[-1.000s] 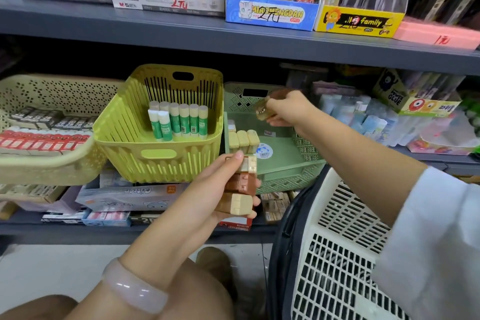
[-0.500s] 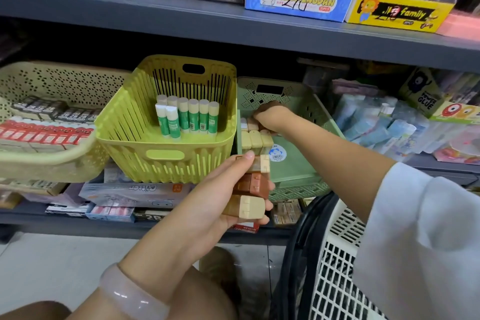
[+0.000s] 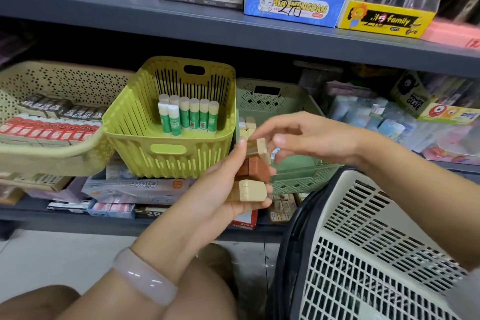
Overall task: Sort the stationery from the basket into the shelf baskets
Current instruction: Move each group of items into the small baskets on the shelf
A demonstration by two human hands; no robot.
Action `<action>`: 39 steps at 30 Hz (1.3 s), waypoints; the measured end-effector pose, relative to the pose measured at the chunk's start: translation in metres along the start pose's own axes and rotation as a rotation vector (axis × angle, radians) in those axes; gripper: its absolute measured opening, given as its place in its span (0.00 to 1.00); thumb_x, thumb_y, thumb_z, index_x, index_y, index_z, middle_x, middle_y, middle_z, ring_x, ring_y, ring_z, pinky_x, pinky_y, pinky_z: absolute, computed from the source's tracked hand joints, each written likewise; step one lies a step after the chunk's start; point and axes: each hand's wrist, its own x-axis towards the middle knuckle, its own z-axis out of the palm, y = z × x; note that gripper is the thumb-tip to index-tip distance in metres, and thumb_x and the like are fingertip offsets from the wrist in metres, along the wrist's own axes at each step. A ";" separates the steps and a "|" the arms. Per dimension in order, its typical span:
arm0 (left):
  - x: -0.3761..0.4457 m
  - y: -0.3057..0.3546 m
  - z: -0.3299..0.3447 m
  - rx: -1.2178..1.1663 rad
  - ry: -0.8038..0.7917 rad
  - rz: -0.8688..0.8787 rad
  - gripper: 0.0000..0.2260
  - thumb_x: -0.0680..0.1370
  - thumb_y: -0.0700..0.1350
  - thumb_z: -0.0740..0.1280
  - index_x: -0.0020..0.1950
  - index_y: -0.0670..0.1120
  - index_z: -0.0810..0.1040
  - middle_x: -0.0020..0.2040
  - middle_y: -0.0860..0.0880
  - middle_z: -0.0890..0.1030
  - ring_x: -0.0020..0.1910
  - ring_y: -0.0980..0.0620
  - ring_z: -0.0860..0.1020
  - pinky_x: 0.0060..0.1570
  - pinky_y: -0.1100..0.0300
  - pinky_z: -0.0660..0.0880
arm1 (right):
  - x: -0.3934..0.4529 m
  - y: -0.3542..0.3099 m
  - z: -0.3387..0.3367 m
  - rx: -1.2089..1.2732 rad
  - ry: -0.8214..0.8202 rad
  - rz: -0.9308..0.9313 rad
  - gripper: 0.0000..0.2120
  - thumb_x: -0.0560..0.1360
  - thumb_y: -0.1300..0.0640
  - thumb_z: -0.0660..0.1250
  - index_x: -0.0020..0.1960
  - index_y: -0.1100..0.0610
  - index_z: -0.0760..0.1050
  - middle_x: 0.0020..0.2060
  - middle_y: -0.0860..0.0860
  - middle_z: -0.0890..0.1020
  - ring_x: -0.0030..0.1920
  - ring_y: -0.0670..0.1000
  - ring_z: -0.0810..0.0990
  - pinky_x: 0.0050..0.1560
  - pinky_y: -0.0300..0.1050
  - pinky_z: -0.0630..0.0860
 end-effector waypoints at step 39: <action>0.010 0.000 -0.005 -0.167 0.077 0.019 0.17 0.69 0.54 0.66 0.46 0.40 0.79 0.41 0.40 0.83 0.32 0.49 0.80 0.31 0.59 0.78 | 0.084 0.039 -0.035 -0.151 0.733 0.321 0.14 0.79 0.59 0.57 0.57 0.66 0.76 0.41 0.59 0.81 0.35 0.51 0.78 0.43 0.42 0.79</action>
